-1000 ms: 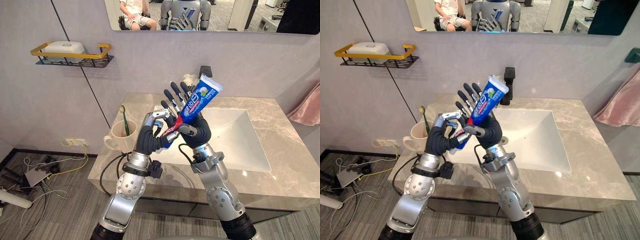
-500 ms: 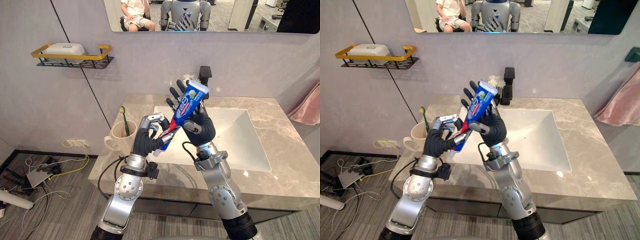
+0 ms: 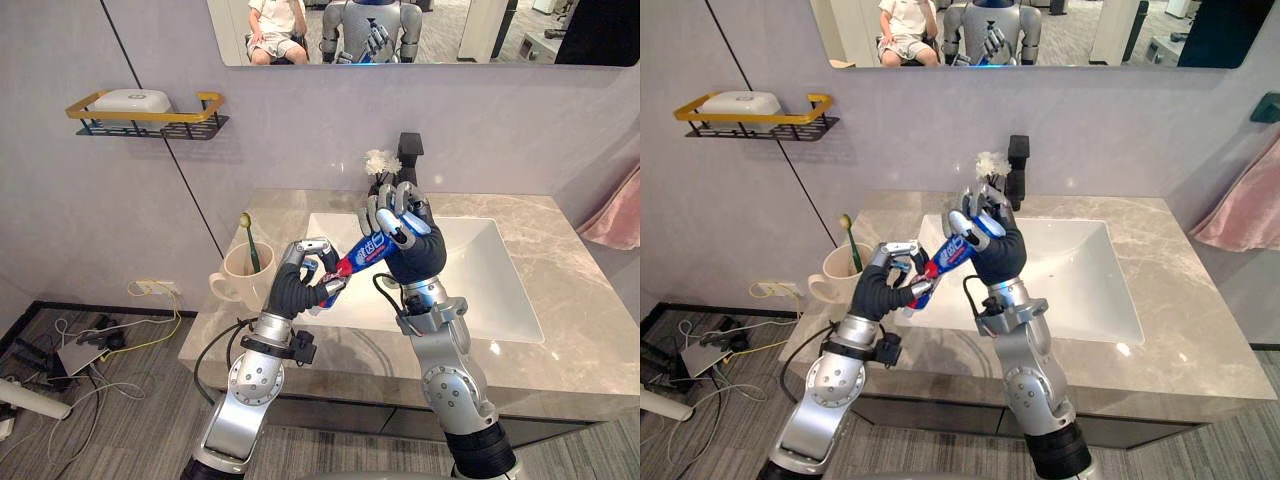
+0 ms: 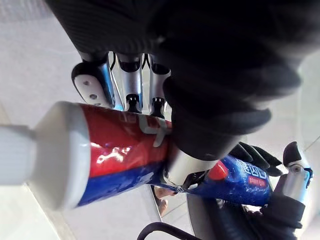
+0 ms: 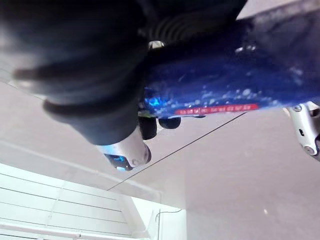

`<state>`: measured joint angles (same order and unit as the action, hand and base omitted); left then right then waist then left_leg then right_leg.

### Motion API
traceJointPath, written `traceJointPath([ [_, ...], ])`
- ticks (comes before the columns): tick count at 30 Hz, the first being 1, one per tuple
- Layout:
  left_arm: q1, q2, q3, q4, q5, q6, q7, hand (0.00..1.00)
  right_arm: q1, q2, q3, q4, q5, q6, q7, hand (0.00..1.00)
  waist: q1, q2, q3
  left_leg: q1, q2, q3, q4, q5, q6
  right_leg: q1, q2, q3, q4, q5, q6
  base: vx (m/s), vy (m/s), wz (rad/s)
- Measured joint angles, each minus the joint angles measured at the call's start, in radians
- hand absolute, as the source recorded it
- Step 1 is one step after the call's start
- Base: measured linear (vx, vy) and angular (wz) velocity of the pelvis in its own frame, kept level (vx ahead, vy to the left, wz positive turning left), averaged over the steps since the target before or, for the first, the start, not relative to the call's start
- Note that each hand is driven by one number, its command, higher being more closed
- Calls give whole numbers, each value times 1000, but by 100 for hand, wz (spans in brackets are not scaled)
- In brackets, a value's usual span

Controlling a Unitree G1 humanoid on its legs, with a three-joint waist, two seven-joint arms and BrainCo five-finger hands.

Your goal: Organize washtable

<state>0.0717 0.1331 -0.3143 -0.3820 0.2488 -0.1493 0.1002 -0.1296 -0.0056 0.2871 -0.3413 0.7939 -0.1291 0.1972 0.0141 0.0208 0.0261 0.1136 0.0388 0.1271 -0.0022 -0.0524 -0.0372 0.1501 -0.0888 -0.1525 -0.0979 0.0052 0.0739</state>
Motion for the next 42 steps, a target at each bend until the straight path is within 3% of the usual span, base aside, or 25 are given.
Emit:
traceJointPath([
  [8, 0, 0, 0, -1, 0, 0, -5, 100, 0, 0, -3, 0, -2, 0, 0, 100, 0, 0, 0, 0, 0, -2, 0, 0, 0, 1, 0, -3, 0, 0, 0, 0, 0, 0],
  [9, 0, 0, 0, -1, 0, 1, -5, 0, 0, 0, -3, 0, -3, 0, 0, 100, 0, 0, 0, 0, 0, -3, 0, 0, 0, 2, 0, -4, 0, 0, 0, 0, 0, 0],
  [27, -8, -13, 47, -96, -4, 11, 37, 0, 22, 2, -9, 1, -3, -18, 0, 100, 0, -2, 1, 0, -3, -10, -4, 1, 1, 4, -3, -11, 0, -1, 1, 0, 0, 0],
  [36, -8, -16, 51, -133, -66, 10, 42, 0, 22, 10, -28, 0, -21, -17, -2, 100, 0, -19, 11, 7, -4, -12, -19, 8, 2, 4, -3, -13, 0, -1, 1, 0, 0, 0],
  [42, -18, -51, 88, -192, -121, -13, 76, 0, 34, 6, -56, 1, -51, -14, -23, 100, 1, -21, 11, 7, -5, -15, -23, 9, 3, 4, -9, -17, 0, -3, 3, 0, 0, 0],
])
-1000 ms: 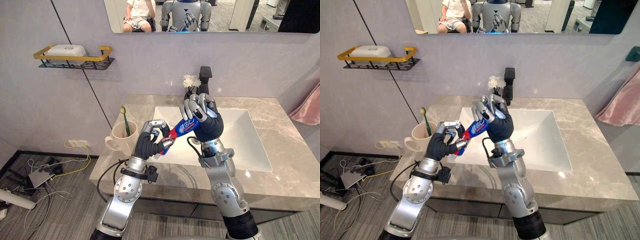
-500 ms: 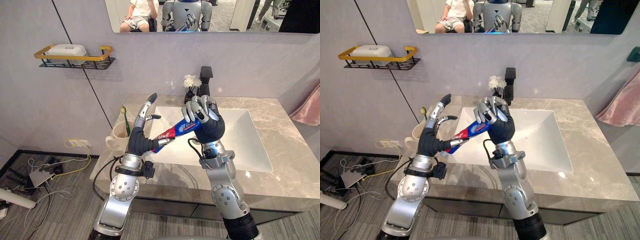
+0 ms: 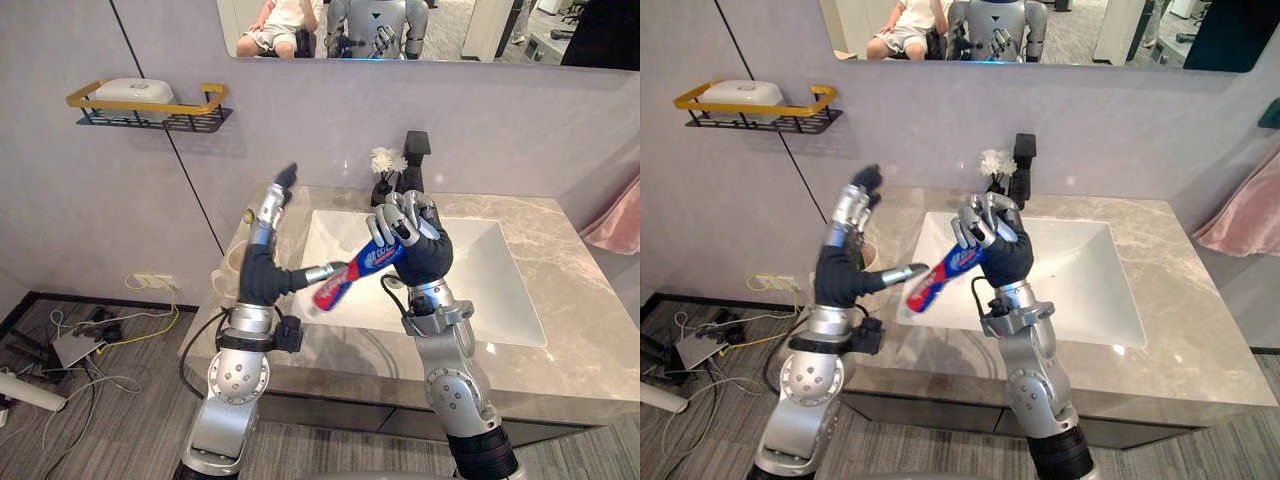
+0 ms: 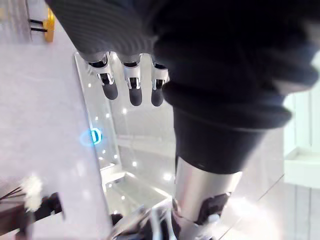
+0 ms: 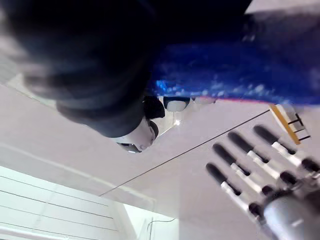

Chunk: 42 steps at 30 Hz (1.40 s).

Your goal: Organize washtable

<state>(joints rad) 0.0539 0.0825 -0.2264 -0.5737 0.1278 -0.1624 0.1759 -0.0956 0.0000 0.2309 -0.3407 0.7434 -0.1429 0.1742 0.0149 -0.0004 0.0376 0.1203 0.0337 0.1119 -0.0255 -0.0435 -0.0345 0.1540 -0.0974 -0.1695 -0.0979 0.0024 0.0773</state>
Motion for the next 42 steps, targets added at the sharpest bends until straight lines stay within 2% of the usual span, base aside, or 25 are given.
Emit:
traceJointPath([
  [8, 1, 0, 8, 0, -81, -1, 1, 0, 0, 1, -23, 0, -29, 0, -21, 100, 0, 0, 0, 0, -1, -1, -2, 0, 1, 0, -2, -1, 0, -1, 1, 0, 0, 0],
  [11, 14, -2, 60, -12, -99, -1, 7, 0, -1, 1, -35, 0, -40, -1, -23, 100, -1, 0, 0, 1, -1, -1, -2, 1, 1, 0, -1, -1, 0, -1, 1, 0, 0, 0],
  [14, 45, -6, 167, -64, -99, -5, 31, 0, -1, 1, -58, -2, -48, -1, -22, 100, -1, 1, 0, 1, -1, -2, -2, 1, 1, 1, -1, -2, 0, -1, 1, 0, 0, 0],
  [17, 111, -46, 375, -89, -115, -23, 81, 0, 0, 1, -104, -37, -50, -2, -23, 100, 1, 1, 1, 0, -2, -10, -2, 1, 1, 5, -3, -12, 0, -2, 2, -5, -6, 7],
  [21, 182, -111, 586, -89, -139, -24, 141, 0, 0, 4, -164, -85, -54, -9, -22, 100, 6, 2, 1, 2, -8, -22, -7, 2, 3, 11, -7, -23, 0, -6, 6, -15, -9, 10],
  [23, 211, -151, 700, -72, -170, -35, 174, 0, 3, 4, -206, -87, -68, -9, -23, 100, 24, 3, 3, 4, -11, -23, -13, 3, 5, 11, -10, -25, 0, -7, 8, 0, 0, 0],
  [24, 214, -155, 723, -60, -184, -39, 184, 0, 5, 4, -223, -87, -70, -9, -23, 100, 29, 3, 3, 4, -12, -24, -14, 3, 5, 11, -11, -25, 0, -7, 8, -17, -9, 3],
  [28, 249, -166, 848, 50, -253, -42, 202, 0, 5, 3, -277, -87, -77, -9, -24, 100, 39, 3, 7, 9, -16, -32, -37, 11, 10, 11, -15, -37, 0, -11, 12, -8, -16, 7],
  [29, 255, -167, 860, 120, -267, -41, 201, 0, 5, 1, -308, -87, -78, -9, -25, 100, 54, 2, 8, 9, -18, -33, -41, 12, 11, 10, -17, -41, 0, -12, 14, -4, -18, 7],
  [32, 265, -166, 865, 293, -277, -31, 192, 0, 3, -7, -334, -86, -77, -9, -34, 100, 56, -1, 10, 9, -24, -41, -43, 14, 14, 13, -22, -51, 0, -17, 19, 6, -13, 10],
  [35, 278, -165, 863, 480, -287, 22, 158, 0, -12, -9, -344, -86, -77, -8, -41, 100, 55, -17, 22, 2, -32, -55, -43, 14, 15, 13, -29, -64, 0, -20, 23, 5, -10, 10],
  [42, 277, -161, 813, 768, -313, 50, 99, 0, -59, -11, -339, -72, -77, -8, -44, 100, 57, -38, 34, -8, -37, -69, -42, 13, 17, 10, -36, -88, 10, -21, 24, 2, -17, 7],
])
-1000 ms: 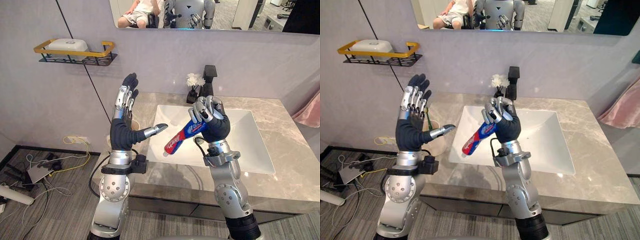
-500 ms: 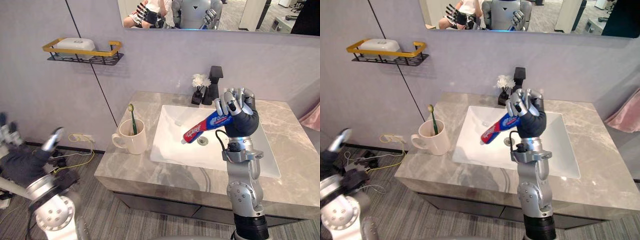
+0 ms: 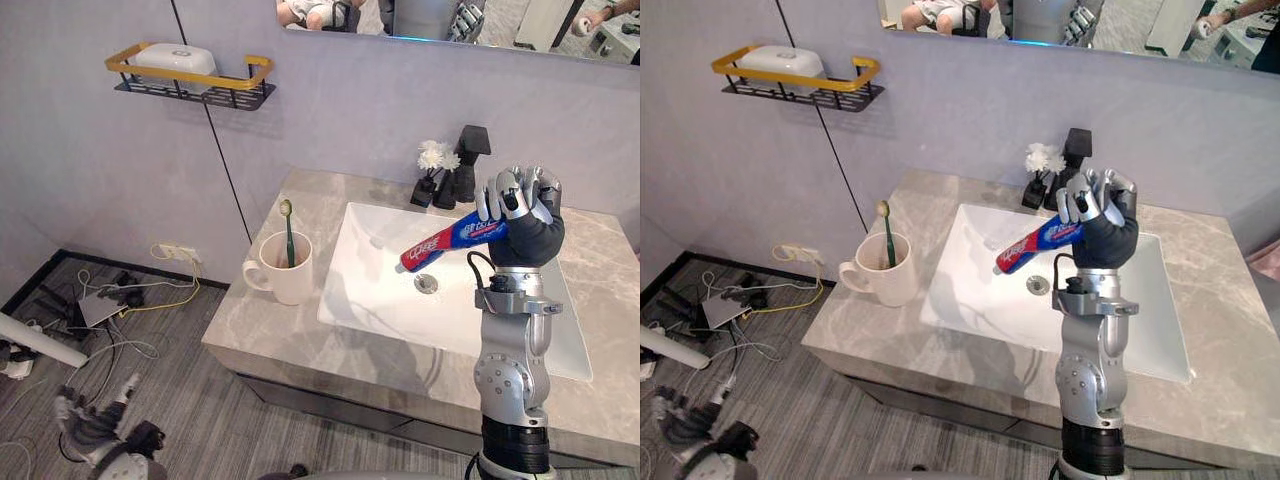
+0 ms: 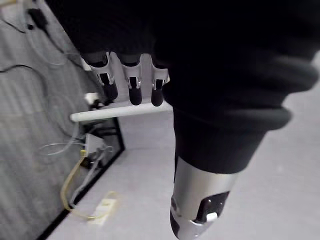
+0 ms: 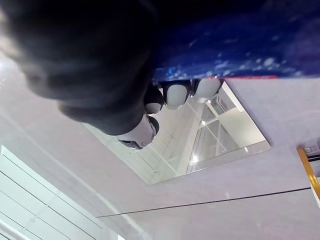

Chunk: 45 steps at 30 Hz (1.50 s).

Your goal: Organize washtable

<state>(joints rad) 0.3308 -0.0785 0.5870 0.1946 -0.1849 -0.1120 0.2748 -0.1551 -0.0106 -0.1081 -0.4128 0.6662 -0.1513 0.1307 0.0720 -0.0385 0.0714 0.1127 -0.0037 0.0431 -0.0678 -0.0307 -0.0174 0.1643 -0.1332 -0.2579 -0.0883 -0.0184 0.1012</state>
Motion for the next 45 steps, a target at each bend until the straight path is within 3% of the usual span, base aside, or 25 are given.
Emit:
traceJointPath([
  [7, -9, 4, -49, 223, 1, 27, -36, 0, -35, -19, 13, 10, 0, -2, -23, 100, 4, -2, 2, 0, -5, -10, 4, -2, 2, 3, -6, -18, 7, -1, 1, -36, -24, 5],
  [15, -39, 10, -128, 380, 12, 39, -79, 0, -118, -38, 88, 33, 0, -36, -27, 100, 11, -6, 3, 3, -9, -13, 6, -1, 3, 3, -10, -19, 19, -12, 7, -50, -34, 0],
  [18, -51, 11, -156, 408, 24, 40, -84, 0, -138, -39, 89, 36, 1, -37, -27, 100, 25, -9, 4, 3, -10, -14, 6, -1, 3, 4, -10, -21, 19, -12, 7, 0, 0, 0],
  [32, -78, 13, -229, 523, 52, 59, -122, 0, -307, -44, 164, 76, 13, -39, -26, 100, 31, -31, 9, 5, -14, -21, 6, 4, 11, 6, -17, -41, 34, -13, 8, -32, -22, 2],
  [35, -88, 13, -239, 524, 63, 59, -123, 0, -313, -57, 165, 89, 13, -39, -27, 100, 51, -32, 9, 6, -18, -21, 3, 8, 15, 5, -21, -43, 35, -14, 10, -54, -23, 2],
  [45, -92, 23, -265, 529, 62, 59, -132, 0, -368, -57, 207, 127, 37, -39, -28, 100, 54, -41, 7, 2, -28, -42, -4, 14, 23, 6, -29, -64, 37, -15, 12, -27, -21, 5],
])
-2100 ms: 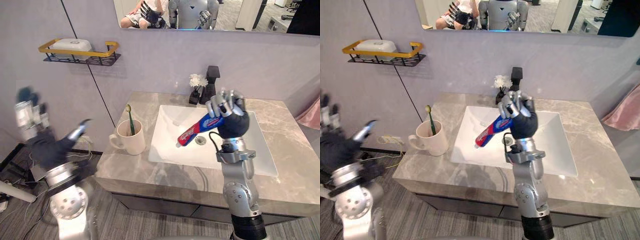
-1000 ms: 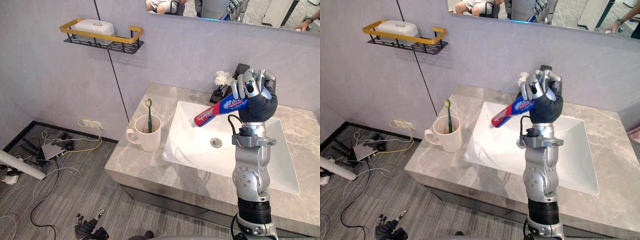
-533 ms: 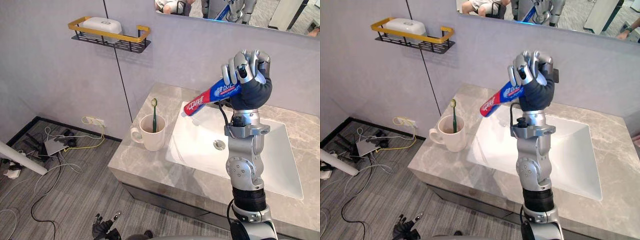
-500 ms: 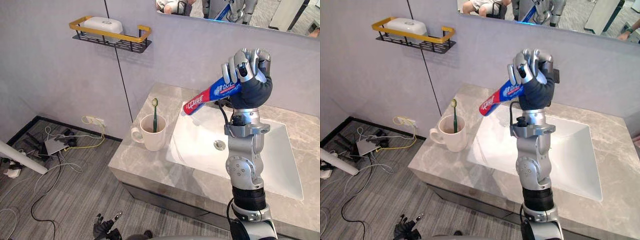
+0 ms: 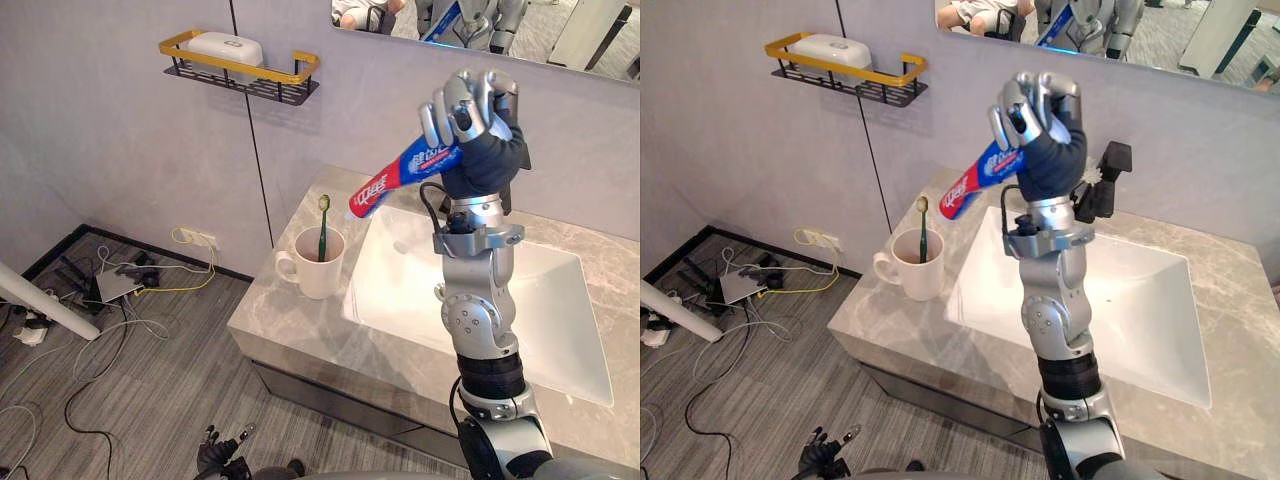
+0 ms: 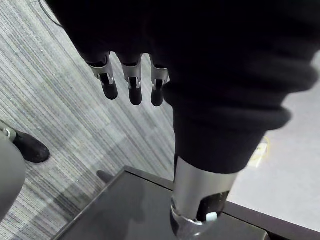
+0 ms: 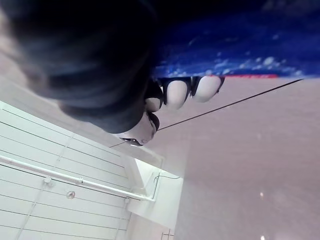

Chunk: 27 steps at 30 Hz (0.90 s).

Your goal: Organize washtable

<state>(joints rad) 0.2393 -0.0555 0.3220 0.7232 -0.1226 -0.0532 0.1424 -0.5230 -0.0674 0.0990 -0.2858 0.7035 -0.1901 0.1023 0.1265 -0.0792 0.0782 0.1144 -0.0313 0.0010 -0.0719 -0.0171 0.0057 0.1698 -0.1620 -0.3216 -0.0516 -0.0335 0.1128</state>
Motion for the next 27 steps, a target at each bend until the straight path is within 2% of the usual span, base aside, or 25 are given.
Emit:
traceJointPath([
  [9, -6, 3, -11, 1, 0, 0, -9, 0, -32, 1, 45, 38, 0, 3, -12, 100, 9, -8, 1, -1, -1, -6, 0, 1, 1, -4, -3, -8, 15, 0, 0, -14, -16, 2],
  [14, -12, 3, -14, 3, 0, 0, -9, 0, -32, 5, 69, 61, 0, 4, -11, 100, 24, -10, 1, -1, -5, -3, -2, 3, 4, -7, -8, -7, 17, 0, 0, -41, -23, -2],
  [17, -14, 29, -62, 4, -1, 0, -10, 0, -32, 4, 70, 104, 0, 12, -11, 100, 28, -13, 0, -8, -5, -5, 2, 3, 4, -10, -8, -7, 17, 0, 0, -41, -31, 2],
  [27, -14, 50, -92, 5, -1, 0, -10, 0, -32, -1, 77, 117, -1, 25, -10, 100, 28, -15, 1, -17, -3, -2, 6, 2, 4, -17, -6, -4, 15, 0, 0, -10, -13, 0],
])
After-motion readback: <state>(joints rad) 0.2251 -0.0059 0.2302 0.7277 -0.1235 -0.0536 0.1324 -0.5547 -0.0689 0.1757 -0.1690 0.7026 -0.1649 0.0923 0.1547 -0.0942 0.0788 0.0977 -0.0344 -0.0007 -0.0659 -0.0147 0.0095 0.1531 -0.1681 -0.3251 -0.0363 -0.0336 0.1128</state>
